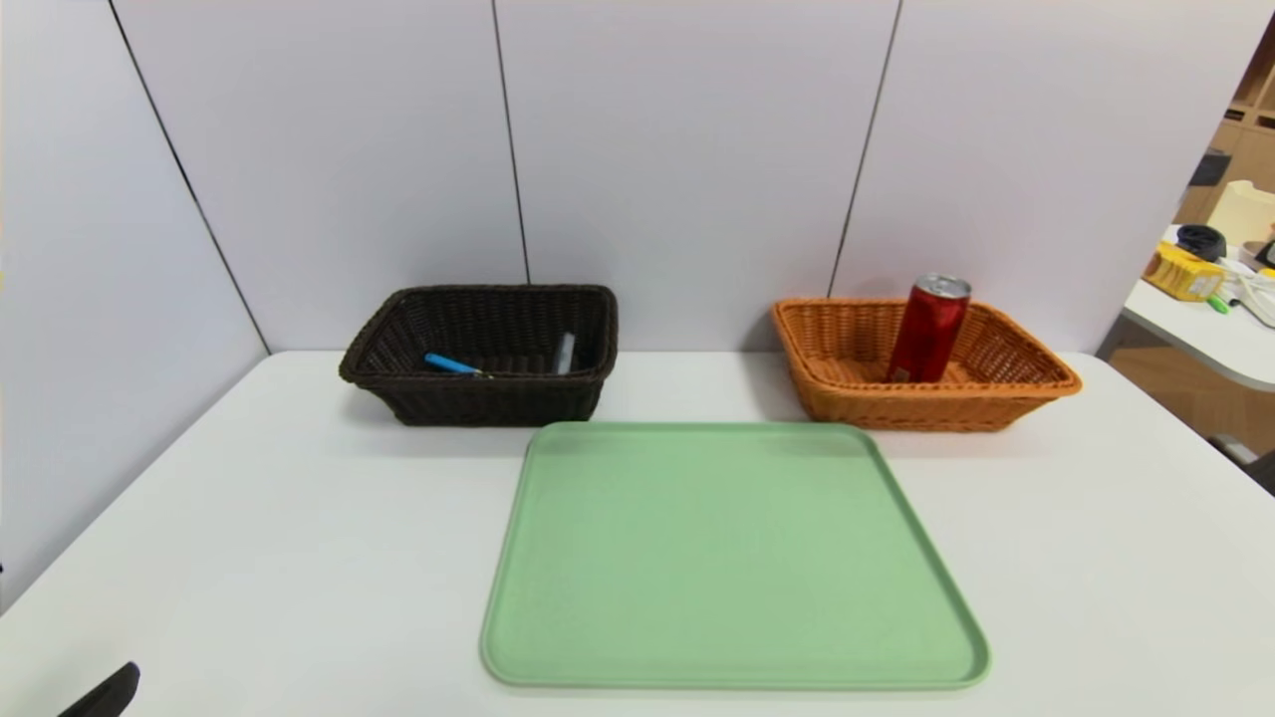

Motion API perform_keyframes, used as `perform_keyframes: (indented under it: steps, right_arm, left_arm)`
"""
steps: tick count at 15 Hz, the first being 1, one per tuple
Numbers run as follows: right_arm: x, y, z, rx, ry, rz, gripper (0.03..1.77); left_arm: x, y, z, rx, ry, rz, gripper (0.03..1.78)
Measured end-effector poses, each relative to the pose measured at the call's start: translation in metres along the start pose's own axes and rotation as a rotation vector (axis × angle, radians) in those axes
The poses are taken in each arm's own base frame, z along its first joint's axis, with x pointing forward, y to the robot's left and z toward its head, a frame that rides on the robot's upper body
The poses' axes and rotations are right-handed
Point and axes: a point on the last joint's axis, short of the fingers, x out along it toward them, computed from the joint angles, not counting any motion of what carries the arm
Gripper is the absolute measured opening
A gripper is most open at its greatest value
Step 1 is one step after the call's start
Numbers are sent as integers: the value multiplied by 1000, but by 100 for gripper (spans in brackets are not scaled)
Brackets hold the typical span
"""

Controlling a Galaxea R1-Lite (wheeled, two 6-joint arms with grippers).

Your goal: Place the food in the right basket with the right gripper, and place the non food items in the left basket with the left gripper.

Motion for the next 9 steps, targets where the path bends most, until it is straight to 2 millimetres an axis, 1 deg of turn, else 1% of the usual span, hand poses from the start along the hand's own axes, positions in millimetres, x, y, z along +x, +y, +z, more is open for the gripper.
perform_keyframes:
  steps: [2, 4, 7, 9]
  right_arm:
    - [0, 0, 0, 0, 0, 0, 170]
    - [0, 0, 0, -1, 0, 0, 170]
    - [0, 0, 0, 0, 0, 0, 170]
    - [0, 0, 0, 0, 0, 0, 170]
  left_arm:
    - [-9, -4, -14, 8, -24, 12, 169]
    - [-12, -7, -26, 14, -28, 16, 169]
    - [-15, -9, -30, 36, -38, 69, 169]
    - [-19, -12, -40, 39, -44, 101, 169]
